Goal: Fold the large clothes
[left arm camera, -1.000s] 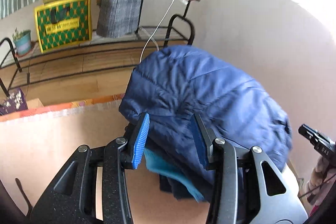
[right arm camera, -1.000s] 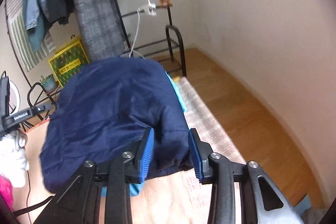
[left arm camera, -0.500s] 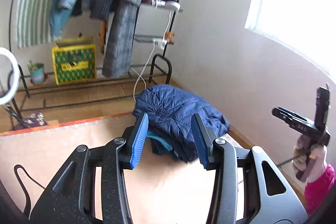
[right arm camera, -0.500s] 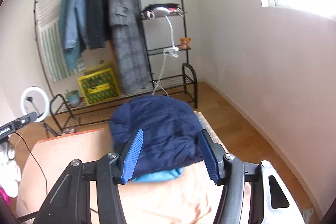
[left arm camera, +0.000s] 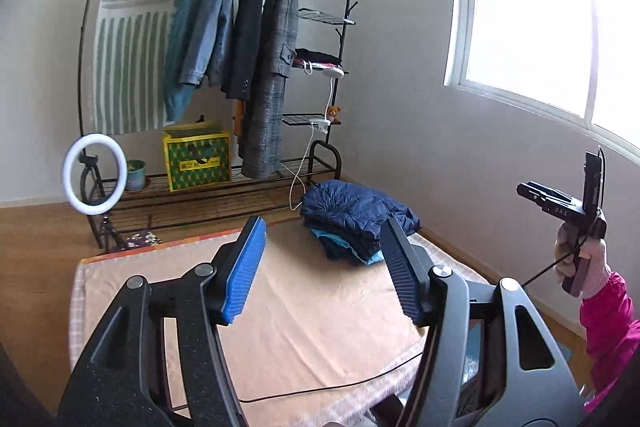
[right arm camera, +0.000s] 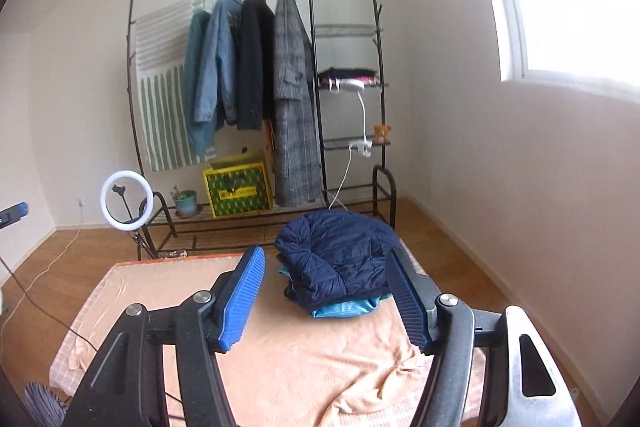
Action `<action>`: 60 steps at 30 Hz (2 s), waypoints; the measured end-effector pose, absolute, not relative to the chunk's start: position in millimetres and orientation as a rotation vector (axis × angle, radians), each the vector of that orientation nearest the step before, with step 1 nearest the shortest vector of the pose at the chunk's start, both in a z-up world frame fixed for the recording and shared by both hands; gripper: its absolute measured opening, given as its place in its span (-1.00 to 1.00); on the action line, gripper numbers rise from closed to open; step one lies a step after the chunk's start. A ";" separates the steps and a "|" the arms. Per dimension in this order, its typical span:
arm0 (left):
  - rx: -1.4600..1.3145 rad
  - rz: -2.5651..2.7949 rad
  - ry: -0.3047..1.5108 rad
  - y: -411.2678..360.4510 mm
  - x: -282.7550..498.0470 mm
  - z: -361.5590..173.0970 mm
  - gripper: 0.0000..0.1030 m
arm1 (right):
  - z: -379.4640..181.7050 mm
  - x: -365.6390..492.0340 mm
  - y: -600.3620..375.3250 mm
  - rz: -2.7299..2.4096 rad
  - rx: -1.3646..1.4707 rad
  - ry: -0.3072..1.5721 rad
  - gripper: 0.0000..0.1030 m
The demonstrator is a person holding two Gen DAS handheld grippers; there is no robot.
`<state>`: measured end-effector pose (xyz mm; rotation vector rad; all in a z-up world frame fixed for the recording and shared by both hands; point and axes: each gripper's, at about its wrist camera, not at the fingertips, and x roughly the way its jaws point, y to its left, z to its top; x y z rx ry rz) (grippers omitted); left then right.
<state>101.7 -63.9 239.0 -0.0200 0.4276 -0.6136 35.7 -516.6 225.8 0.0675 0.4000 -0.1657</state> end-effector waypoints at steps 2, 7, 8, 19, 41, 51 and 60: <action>-0.032 -0.614 0.409 -44.5 80.2 253.0 0.19 | 236.2 18.2 -508.3 -0.162 0.065 0.378 0.29; -0.031 -0.596 0.371 -13.8 37.3 282.6 0.39 | 257.0 -7.9 -483.4 -0.153 0.035 0.345 0.48; -0.020 -0.595 0.371 -12.6 31.8 282.1 0.40 | 257.3 -8.2 -478.9 -0.153 0.027 0.345 0.49; -0.062 -0.623 0.431 -31.7 30.9 211.0 0.67 | 211.0 -14.9 -423.3 -0.197 0.042 0.351 0.99; -0.073 -0.561 0.407 -102.7 77.6 155.5 1.00 | 190.6 35.9 -424.7 -0.300 0.112 0.286 0.99; -0.037 -0.547 0.369 -111.3 79.3 153.3 1.00 | 186.1 42.3 -432.7 -0.345 0.091 0.295 0.99; -0.031 -0.535 0.378 -109.9 79.6 149.8 1.00 | 184.3 44.1 -426.7 -0.344 0.059 0.302 0.99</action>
